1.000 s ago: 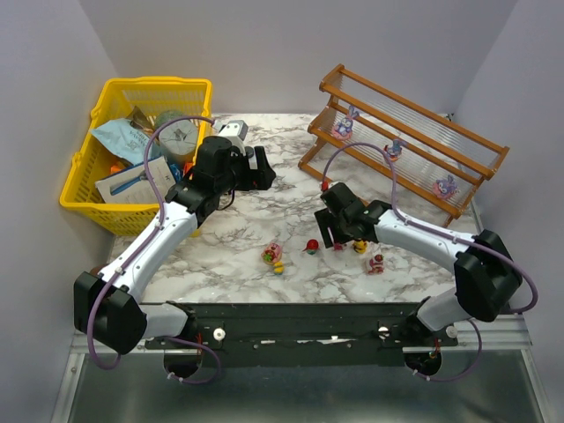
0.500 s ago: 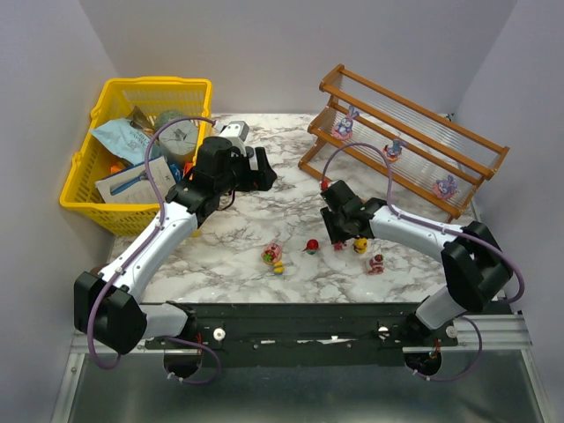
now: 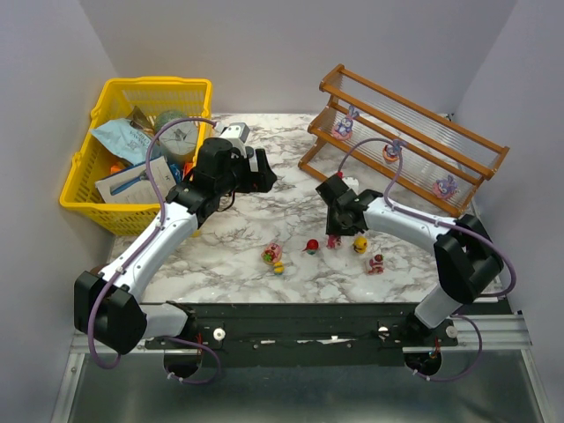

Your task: Place and organize the plastic toys onto the shelf

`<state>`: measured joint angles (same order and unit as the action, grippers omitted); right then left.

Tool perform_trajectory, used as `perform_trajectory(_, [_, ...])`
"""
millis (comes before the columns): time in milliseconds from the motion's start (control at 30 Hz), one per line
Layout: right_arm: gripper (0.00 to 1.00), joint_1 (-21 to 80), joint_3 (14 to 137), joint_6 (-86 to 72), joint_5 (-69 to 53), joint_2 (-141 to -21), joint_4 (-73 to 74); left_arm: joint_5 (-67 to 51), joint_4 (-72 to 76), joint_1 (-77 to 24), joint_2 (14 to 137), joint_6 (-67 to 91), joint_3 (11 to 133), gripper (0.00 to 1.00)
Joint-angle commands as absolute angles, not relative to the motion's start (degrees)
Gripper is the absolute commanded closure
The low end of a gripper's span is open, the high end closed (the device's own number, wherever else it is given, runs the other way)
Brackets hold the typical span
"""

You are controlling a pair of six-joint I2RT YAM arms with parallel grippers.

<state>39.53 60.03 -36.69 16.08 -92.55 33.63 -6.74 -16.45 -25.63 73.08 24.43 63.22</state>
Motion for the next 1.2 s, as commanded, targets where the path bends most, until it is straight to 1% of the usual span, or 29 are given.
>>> perform_trajectory(0, [0.93,39.6,65.1,-52.6,22.8,-95.4,40.6,-7.7,-17.1,-25.7,72.5,23.8,63.3,0.01])
perform_trajectory(67, [0.91,39.7,66.2,-56.1,25.7,-96.6,43.4,-7.6,-17.3,-25.7,72.7,24.1,63.4,0.01])
perform_trajectory(100, [0.88,39.6,66.4,-56.8,26.6,-96.9,43.9,-7.6,-17.4,-25.7,72.8,24.1,63.4,0.01])
perform_trajectory(133, [0.82,39.6,67.1,-57.3,27.4,-96.9,45.0,-7.5,-17.5,-25.7,72.8,24.2,63.3,0.01])
perform_trajectory(200, [0.78,39.7,67.1,-57.6,28.1,-96.5,44.7,-7.4,-17.5,-25.7,72.9,24.3,63.2,0.01])
perform_trajectory(233, [0.73,39.6,66.8,-57.7,28.0,-96.2,44.1,-7.4,-17.5,-25.7,72.9,24.3,63.0,0.01])
perform_trajectory(300, [0.67,39.6,66.6,-57.7,27.1,-95.8,43.6,-7.3,-17.3,-25.7,73.2,24.5,63.0,0.01])
perform_trajectory(333, [0.62,39.6,66.7,-57.7,26.6,-95.8,43.3,-7.3,-17.3,-25.7,73.3,24.5,63.0,0.01])
perform_trajectory(400, [0.57,39.6,67.1,-57.8,25.8,-95.8,43.2,-7.2,-17.3,-25.7,73.7,24.6,63.1,0.01])
perform_trajectory(467, [0.49,39.6,67.4,-57.9,25.5,-95.5,43.2,-7.2,-17.2,-25.7,73.9,24.7,63.1,0.01])
perform_trajectory(633, [0.37,39.7,67.1,-57.8,24.9,-93.4,41.9,-7.6,-16.8,-25.7,74.4,25.0,62.8,0.01])
perform_trajectory(867, [0.34,39.6,69.5,-55.8,23.9,-90.4,43.7,-8.6,-15.1,-25.8,74.3,26.6,60.9,0.01])
perform_trajectory(967, [0.34,39.6,70.7,-54.2,24.2,-86.9,45.5,-7.9,-14.2,-26.9,74.4,29.1,59.9,0.01])
perform_trajectory(1100, [0.32,39.6,72.9,-53.4,25.8,-82.8,51.1,-0.6,-13.2,-33.6,75.8,31.8,59.9,0.01])
perform_trajectory(1133, [0.32,39.6,73.3,-53.4,26.3,-80.7,53.4,1.9,-12.8,-37.7,76.5,32.9,60.3,0.01])
perform_trajectory(1167, [0.32,39.6,73.6,-53.7,27.3,-79.6,54.7,3.7,-12.6,-39.5,78.2,34.1,60.8,0.01])
